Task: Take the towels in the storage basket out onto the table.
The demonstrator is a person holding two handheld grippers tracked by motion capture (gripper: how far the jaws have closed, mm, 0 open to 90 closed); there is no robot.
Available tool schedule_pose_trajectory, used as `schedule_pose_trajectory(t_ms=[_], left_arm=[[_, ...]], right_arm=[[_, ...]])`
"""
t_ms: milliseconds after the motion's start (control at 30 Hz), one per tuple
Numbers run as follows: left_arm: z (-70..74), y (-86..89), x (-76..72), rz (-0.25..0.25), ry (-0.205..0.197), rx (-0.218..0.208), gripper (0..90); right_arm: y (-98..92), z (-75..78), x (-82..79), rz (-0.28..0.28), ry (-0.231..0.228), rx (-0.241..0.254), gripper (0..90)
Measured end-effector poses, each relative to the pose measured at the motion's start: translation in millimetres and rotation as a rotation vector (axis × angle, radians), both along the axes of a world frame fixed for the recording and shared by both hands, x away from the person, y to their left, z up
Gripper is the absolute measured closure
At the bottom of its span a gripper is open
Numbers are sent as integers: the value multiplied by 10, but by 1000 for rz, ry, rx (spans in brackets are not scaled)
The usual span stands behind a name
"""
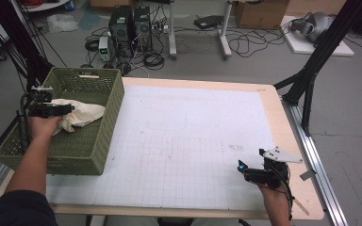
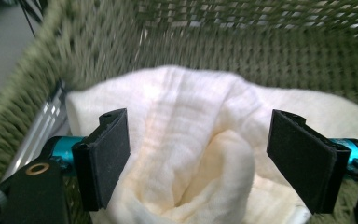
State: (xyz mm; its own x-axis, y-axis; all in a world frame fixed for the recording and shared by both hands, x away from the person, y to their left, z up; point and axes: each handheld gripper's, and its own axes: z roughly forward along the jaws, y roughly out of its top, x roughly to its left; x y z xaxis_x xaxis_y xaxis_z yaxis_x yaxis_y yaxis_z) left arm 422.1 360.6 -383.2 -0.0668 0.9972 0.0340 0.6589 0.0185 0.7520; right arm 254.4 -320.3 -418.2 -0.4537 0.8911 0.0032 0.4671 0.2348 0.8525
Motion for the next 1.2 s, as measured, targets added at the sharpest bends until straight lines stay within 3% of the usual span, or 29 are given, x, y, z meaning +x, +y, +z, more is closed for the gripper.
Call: schedule_pose_trajectory(t_ms=[67, 300, 333, 500, 567, 600, 733, 767, 800, 833, 967, 1200], left_arm=[[-51, 29, 40, 4, 31, 2, 212], [-277, -15, 150, -7, 237, 55, 200], [-321, -22, 162, -16, 282, 49, 203], [-351, -43, 176, -38, 310, 52, 214], [-343, -40, 175, -44, 316, 39, 249], [-331, -40, 171, -49, 320, 24, 309], [-303, -40, 159, -54, 314, 13, 412], [-278, -44, 150, -48, 312, 37, 463], [-255, -32, 137, -51, 310, 53, 655], [-244, -13, 127, -49, 307, 25, 678], [-156, 22, 71, -48, 276, -11, 713], [113, 98, -94, -58, 66, -138, 725]], right_arm=[[4, -5, 1, 1, 1, -1, 83], [17, -10, -11, 9, 3, -10, 83], [18, -10, -18, 8, 8, -9, 83], [11, -9, -31, 7, 5, -8, 84], [8, -8, -32, 7, 7, -9, 84], [5, -10, -28, 9, 6, -7, 83], [6, -10, -27, 9, 6, -9, 83], [5, -8, -29, 10, 6, -8, 83], [3, -4, -36, 9, 9, -5, 83], [2, -2, -39, 8, 6, -6, 83], [-7, 4, -41, 7, 4, -4, 83], [-32, 21, -63, -1, -1, 1, 83]])
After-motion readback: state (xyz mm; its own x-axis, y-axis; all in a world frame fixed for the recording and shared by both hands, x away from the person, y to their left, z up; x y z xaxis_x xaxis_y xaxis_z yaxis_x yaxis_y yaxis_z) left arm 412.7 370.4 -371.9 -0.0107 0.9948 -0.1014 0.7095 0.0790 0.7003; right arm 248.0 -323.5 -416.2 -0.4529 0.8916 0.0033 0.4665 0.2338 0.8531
